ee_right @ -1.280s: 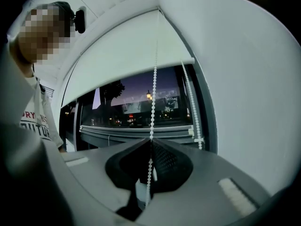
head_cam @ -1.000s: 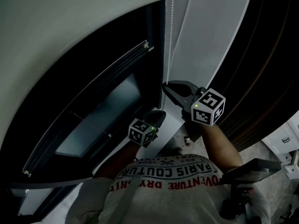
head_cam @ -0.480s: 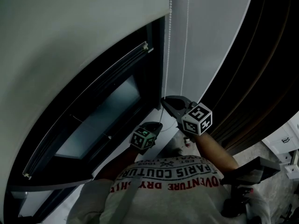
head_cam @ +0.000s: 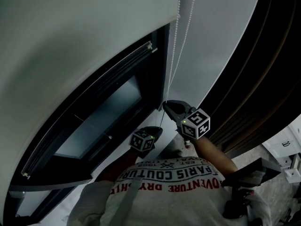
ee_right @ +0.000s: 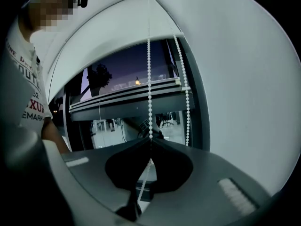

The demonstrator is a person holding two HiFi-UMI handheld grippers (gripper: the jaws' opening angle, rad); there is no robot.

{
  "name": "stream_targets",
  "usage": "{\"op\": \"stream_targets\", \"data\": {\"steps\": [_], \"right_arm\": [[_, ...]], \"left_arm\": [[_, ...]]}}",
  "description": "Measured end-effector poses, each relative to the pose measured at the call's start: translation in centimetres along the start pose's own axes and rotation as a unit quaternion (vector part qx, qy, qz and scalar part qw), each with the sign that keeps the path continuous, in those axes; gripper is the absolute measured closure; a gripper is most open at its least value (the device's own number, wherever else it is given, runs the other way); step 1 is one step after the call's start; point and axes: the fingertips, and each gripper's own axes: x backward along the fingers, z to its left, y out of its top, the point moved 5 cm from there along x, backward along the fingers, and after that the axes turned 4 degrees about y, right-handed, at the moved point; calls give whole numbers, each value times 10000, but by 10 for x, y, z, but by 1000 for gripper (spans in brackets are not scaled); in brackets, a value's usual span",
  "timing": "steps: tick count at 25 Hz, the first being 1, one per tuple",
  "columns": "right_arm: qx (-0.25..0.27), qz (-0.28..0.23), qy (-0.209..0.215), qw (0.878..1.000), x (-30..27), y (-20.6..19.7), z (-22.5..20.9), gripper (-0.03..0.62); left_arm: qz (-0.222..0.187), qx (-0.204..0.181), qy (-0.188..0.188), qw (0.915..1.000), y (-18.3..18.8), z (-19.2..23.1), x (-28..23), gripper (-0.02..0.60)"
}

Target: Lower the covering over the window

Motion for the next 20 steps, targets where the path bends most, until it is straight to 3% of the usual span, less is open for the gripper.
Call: {"op": "stream_targets", "data": {"steps": [4, 8, 14, 20], "right_arm": [[-44, -10, -36, 10000, 2, 0, -3, 586], [-92, -32, -143, 9999, 5, 0, -9, 586], [-169, -103, -212, 9996, 11, 0, -13, 586], [-190, -141, -188, 9995, 11, -2, -12, 586]], "left_arm": [[13, -264, 86, 9996, -2, 3, 1, 557], [-95, -440, 188, 9988, 9, 15, 13, 508], [-1035, -475, 110, 9934, 78, 8, 58, 500], [-2006, -758, -482, 9755, 174, -27, 95, 500]]}}
